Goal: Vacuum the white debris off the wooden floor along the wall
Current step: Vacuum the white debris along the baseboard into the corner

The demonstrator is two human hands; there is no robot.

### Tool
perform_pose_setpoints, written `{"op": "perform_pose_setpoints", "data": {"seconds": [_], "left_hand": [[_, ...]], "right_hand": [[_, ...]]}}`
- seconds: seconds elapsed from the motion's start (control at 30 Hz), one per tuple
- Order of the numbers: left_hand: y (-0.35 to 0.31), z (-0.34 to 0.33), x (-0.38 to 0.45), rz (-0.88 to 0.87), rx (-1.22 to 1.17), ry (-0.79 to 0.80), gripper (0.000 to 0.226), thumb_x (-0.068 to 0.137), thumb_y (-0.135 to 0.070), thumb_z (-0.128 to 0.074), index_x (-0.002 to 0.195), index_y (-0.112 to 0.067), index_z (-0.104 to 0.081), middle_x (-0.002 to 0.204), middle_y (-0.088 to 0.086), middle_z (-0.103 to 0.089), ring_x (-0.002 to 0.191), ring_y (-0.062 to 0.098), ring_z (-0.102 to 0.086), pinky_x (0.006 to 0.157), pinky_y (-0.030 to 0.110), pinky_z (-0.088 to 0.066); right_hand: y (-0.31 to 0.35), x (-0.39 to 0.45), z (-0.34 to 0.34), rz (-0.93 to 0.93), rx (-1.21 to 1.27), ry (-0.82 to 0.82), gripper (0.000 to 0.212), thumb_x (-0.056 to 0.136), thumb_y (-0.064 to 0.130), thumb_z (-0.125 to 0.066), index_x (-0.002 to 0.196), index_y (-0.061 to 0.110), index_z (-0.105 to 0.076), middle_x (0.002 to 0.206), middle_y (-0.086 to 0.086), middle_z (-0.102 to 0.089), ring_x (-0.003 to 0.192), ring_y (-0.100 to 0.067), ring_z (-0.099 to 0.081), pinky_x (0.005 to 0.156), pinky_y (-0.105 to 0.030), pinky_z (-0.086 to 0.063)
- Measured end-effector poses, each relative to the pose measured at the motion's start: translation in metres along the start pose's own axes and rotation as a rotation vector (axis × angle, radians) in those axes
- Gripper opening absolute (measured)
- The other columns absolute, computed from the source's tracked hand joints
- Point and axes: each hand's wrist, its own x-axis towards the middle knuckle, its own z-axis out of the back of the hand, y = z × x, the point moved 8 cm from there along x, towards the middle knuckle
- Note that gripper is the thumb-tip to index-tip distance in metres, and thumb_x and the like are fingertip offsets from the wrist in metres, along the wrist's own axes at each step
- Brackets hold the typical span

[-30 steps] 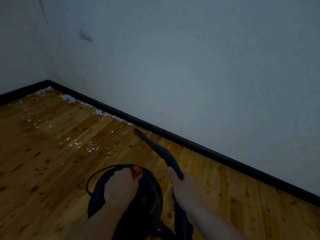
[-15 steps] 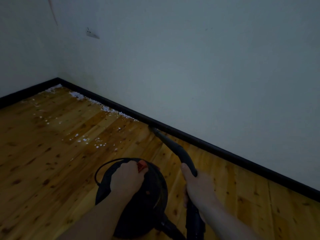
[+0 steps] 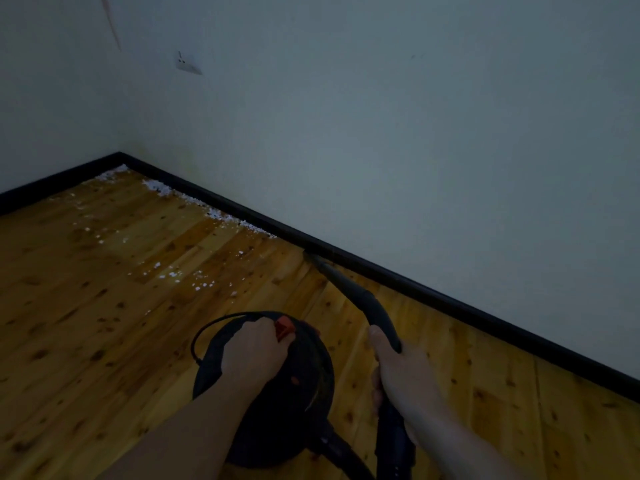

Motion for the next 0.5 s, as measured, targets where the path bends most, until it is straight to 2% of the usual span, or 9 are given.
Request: {"op": "perform_pose_setpoints", "data": {"seconds": [0.13, 0.27, 0.33, 0.4, 0.5], "left_hand": [[0.002, 0.000, 0.002, 0.014, -0.011, 0.025, 0.042, 0.096, -0.062, -0.061, 0.100, -0.020, -0.063, 0.087, -0.003, -0.063, 0.073, 0.015, -0.062, 0.058, 0.030, -0.048], [0.004, 0.004, 0.003, 0.026, 0.000, 0.014, 0.041, 0.096, -0.060, -0.063, 0.098, -0.019, -0.063, 0.083, -0.005, -0.060, 0.069, 0.014, -0.058, 0.057, 0.031, -0.046], [0.007, 0.005, 0.004, 0.031, -0.008, 0.018, 0.042, 0.095, -0.061, -0.063, 0.098, -0.019, -0.064, 0.085, -0.003, -0.063, 0.071, 0.016, -0.062, 0.059, 0.033, -0.051], [0.013, 0.007, 0.006, 0.043, -0.004, 0.015, 0.043, 0.094, -0.062, -0.063, 0.100, -0.019, -0.065, 0.088, -0.002, -0.065, 0.074, 0.017, -0.064, 0.058, 0.033, -0.051], [0.025, 0.012, 0.008, 0.059, -0.002, 0.015, 0.043, 0.094, -0.063, -0.062, 0.100, -0.021, -0.065, 0.087, -0.003, -0.065, 0.073, 0.016, -0.063, 0.056, 0.032, -0.049]], "right_hand": [[0.002, 0.012, -0.006, -0.007, 0.006, 0.019, 0.050, 0.105, 0.049, -0.054, 0.096, 0.000, -0.063, 0.061, -0.017, -0.056, 0.046, -0.027, -0.053, 0.046, -0.032, -0.047], [0.006, 0.027, -0.021, 0.016, -0.023, 0.029, 0.056, 0.102, 0.058, -0.054, 0.079, 0.007, -0.060, 0.063, -0.016, -0.054, 0.051, -0.026, -0.053, 0.049, -0.034, -0.047], [0.004, 0.037, -0.028, 0.000, -0.031, 0.030, 0.063, 0.100, 0.062, -0.054, 0.082, 0.003, -0.065, 0.062, -0.014, -0.056, 0.052, -0.027, -0.055, 0.053, -0.036, -0.048], [0.004, 0.048, -0.035, 0.005, -0.050, 0.018, 0.069, 0.096, 0.068, -0.054, 0.095, 0.000, -0.069, 0.065, -0.013, -0.058, 0.056, -0.028, -0.056, 0.057, -0.041, -0.049], [0.010, 0.058, -0.047, 0.014, -0.052, 0.037, 0.065, 0.096, 0.069, -0.053, 0.084, 0.006, -0.063, 0.065, -0.013, -0.058, 0.056, -0.028, -0.056, 0.058, -0.041, -0.047]]}}
